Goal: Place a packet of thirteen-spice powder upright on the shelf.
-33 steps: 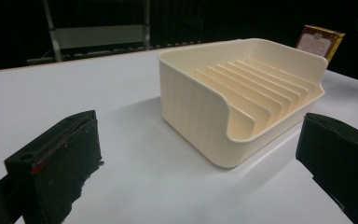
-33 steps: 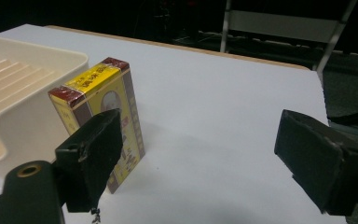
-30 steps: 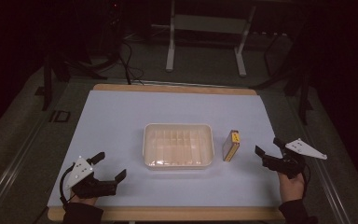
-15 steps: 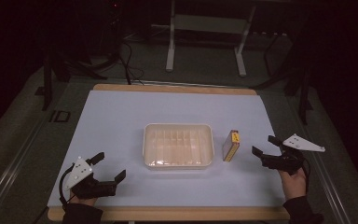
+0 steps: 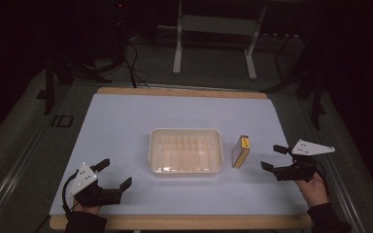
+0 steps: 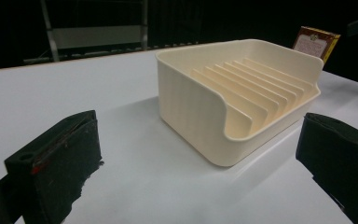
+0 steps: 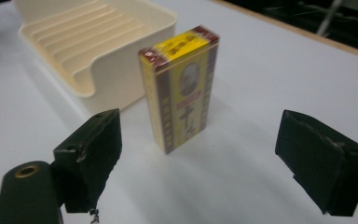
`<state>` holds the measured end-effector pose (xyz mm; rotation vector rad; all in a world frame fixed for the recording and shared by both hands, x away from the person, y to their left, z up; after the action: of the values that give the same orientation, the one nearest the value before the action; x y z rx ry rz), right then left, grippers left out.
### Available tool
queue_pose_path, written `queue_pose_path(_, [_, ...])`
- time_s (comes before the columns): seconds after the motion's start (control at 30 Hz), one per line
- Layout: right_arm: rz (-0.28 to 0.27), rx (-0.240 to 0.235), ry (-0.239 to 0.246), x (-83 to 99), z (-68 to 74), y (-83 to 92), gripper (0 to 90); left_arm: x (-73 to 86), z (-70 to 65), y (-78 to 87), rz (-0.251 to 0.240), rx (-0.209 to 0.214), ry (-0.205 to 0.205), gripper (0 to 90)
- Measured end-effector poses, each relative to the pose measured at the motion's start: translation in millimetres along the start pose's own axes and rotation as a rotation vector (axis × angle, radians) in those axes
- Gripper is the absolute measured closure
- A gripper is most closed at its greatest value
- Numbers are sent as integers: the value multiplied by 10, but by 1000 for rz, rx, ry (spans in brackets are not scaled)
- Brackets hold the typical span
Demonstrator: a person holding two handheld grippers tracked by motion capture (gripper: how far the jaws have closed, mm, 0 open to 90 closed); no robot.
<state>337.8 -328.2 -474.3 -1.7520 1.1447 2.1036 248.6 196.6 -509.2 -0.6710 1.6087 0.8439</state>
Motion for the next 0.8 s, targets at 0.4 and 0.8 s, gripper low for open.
queue_pose_path(0.4, [146, -189, 129, -41, 58, 76, 142, 4, 12, -2, 1, -4, 4, 1])
queue_pose_path(0.8, [356, -297, 247, -148, 162, 98, 145, 12, 12, -5, 8, 0, 6, 1])
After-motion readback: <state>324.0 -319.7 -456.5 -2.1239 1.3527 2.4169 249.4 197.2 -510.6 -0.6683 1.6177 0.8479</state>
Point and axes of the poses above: each handheld gripper's, and its own axes: y roughly backward along the jaws, x roughly out of its underside, z roughly to its left, the point moved 5 cm from there along -y, roughly forward along the jaws, and after that the axes turned 6 degrees about -z, right-handed, at the moved point
